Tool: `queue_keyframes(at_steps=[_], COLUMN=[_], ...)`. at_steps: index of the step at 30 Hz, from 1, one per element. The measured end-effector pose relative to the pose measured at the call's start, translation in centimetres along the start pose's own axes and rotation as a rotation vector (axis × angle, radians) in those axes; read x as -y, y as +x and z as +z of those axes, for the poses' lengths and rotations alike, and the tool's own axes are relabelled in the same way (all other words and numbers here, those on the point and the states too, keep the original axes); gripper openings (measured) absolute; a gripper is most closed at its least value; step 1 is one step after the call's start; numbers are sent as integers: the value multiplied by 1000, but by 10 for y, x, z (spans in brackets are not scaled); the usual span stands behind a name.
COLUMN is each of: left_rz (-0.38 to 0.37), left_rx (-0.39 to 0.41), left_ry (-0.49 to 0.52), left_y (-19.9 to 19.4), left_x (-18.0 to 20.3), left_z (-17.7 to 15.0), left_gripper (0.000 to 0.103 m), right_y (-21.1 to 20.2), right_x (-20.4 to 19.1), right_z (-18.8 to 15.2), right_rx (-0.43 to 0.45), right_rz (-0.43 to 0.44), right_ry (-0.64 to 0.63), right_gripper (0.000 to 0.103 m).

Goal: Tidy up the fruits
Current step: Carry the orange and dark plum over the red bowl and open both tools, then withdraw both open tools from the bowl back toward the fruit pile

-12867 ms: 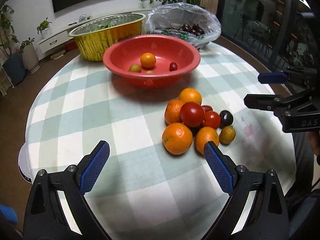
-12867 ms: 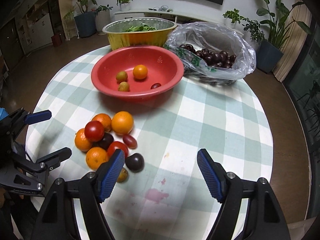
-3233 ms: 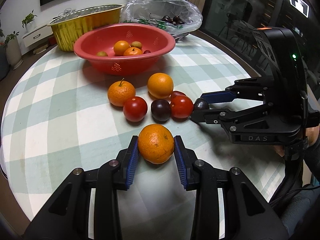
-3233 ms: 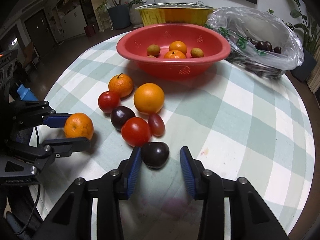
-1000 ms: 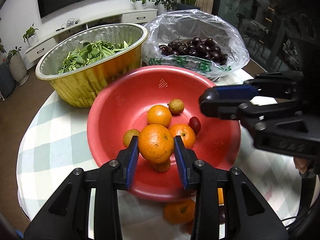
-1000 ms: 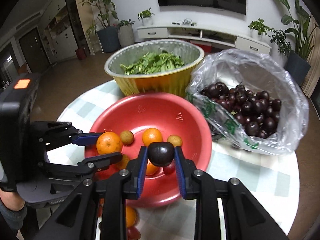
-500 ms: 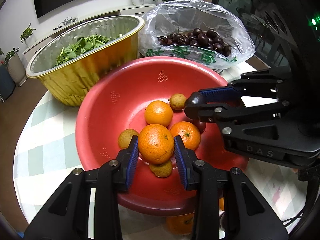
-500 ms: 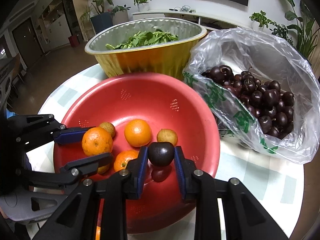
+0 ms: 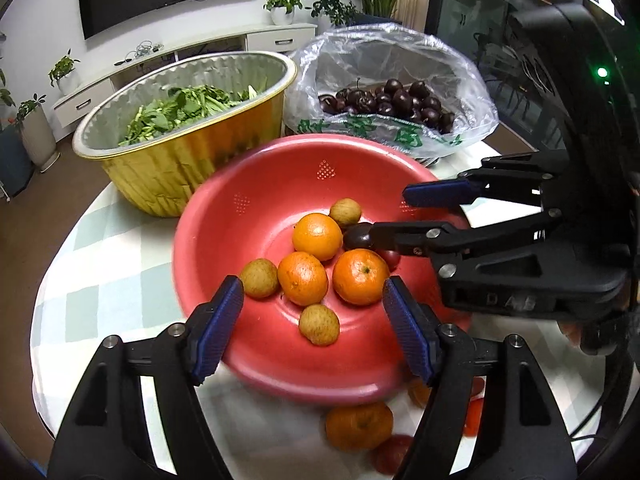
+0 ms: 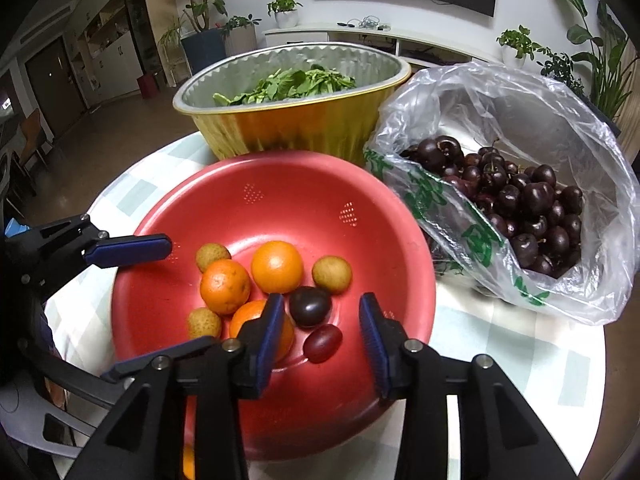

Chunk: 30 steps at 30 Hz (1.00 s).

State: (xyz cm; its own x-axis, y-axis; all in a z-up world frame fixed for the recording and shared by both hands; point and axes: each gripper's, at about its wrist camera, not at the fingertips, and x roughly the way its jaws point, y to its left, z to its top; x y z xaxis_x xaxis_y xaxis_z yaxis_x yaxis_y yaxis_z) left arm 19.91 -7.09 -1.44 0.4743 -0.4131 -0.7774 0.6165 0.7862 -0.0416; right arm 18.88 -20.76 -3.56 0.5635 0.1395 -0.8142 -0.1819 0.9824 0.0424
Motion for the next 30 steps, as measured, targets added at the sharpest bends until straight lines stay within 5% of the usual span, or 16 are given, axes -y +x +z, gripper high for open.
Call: queue_keyframes(at_steps=[9,20,30], left_rz=[-16,-43,-39], left_rx=[54,-33,-46], left_ry=[-45,24,5], left_y=[-55,-62,-68], left_x=[5,39,35], left_z=[-49,-114,-120], left_gripper=[99,100,100], right_y=[-55,-82,-65], right_x=[0,-28,-39], right_z=[-38,-133,-146], right_rx=[94,63,-4], right_rz=[49,116,142], right_ry=[51,63,37], right_gripper=[62,63,51])
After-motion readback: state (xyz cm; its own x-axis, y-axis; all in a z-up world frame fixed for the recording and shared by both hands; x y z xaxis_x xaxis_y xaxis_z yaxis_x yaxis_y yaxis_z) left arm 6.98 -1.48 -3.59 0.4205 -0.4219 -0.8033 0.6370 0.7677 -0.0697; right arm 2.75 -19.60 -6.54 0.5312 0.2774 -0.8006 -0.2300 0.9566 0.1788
